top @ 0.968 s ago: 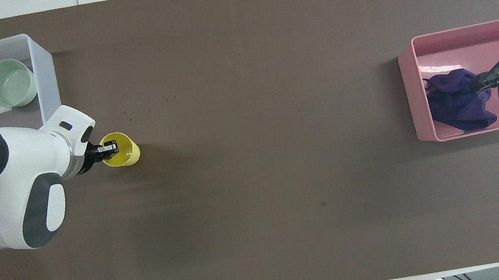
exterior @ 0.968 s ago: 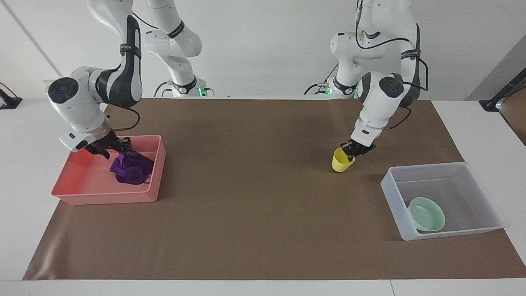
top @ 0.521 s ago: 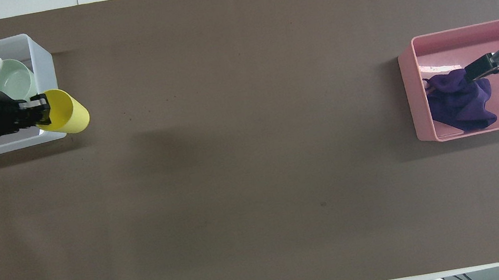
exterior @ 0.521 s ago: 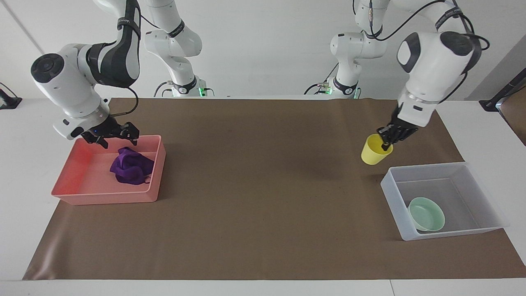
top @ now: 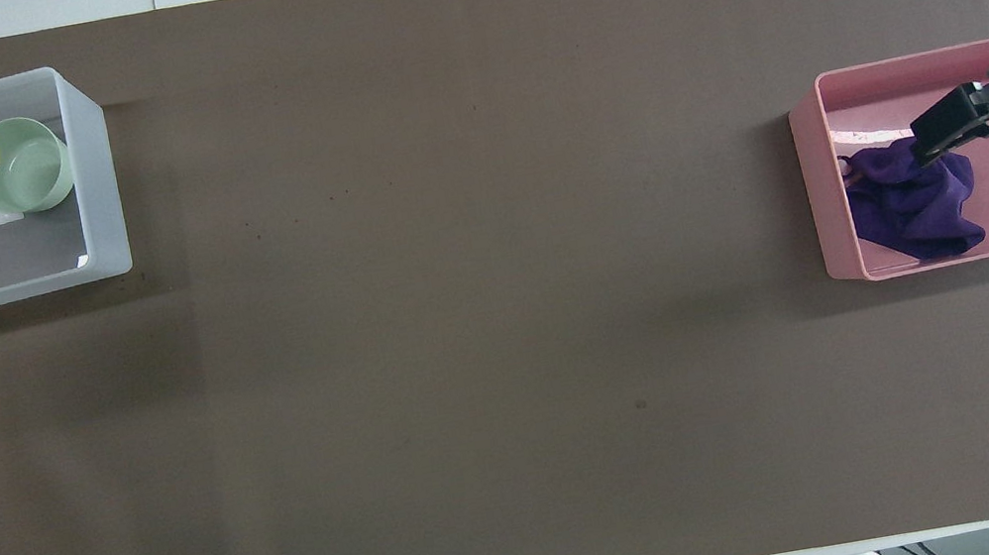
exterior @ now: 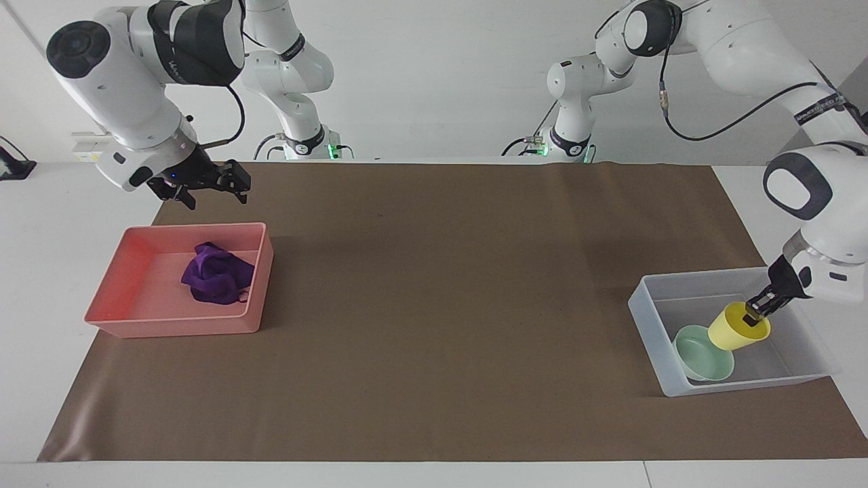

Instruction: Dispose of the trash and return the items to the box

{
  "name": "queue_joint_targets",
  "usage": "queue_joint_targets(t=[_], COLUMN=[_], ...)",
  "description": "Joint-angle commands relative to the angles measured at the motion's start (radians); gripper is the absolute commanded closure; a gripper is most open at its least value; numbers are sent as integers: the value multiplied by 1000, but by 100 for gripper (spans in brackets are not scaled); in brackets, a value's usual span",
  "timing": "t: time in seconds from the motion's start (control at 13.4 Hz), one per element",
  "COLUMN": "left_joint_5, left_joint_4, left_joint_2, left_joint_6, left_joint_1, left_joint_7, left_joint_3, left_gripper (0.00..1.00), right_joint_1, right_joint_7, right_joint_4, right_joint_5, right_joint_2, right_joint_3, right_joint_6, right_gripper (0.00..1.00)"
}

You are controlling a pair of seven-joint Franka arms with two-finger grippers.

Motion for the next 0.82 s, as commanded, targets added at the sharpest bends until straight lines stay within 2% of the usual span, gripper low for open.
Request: queue_joint_targets(t=[0.0, 0.15, 0.22, 0.3, 0.37, 0.45, 0.6, 0.74], left_joint_5=[26, 26, 27, 27, 27, 26, 26, 26], left_joint_4=[17, -95, -106, -104, -106, -112, -158, -256], left_joint_2=[58, 36, 23, 22, 16, -10, -121, -271], left_joint_6=[68, 132, 132, 131, 131, 122, 6, -102], left_joint_1=[-3, -6, -1, -4, -11, -8, -18, -56], left_joint_7=[5, 96, 132, 132, 119, 99, 103, 111], left_joint_3=[-9, -5, -5, -5, -5, -8, -8, -13], left_gripper=[100, 100, 92, 30, 1, 0, 0, 0], right_joint_1=[-15, -18, -16, -13, -15, -16, -15, -13], right_joint_7=[-43, -86, -125, -164, -191, -196, -187, -184], right_joint_4=[79, 46, 24, -2, -28, -40, -42, -44], right_joint_5=[-6, -9, -9, -9, -9, -9, -9, -9], right_joint_2=[0, -54, -74, -92, -106, -109, -112, -112], right_joint_3=[9, 9, 9, 8, 9, 8, 9, 9], right_joint_6=[-98, -126, -128, -128, -122, -116, -116, -116], right_gripper=[0, 0, 0, 0, 0, 0, 0, 0])
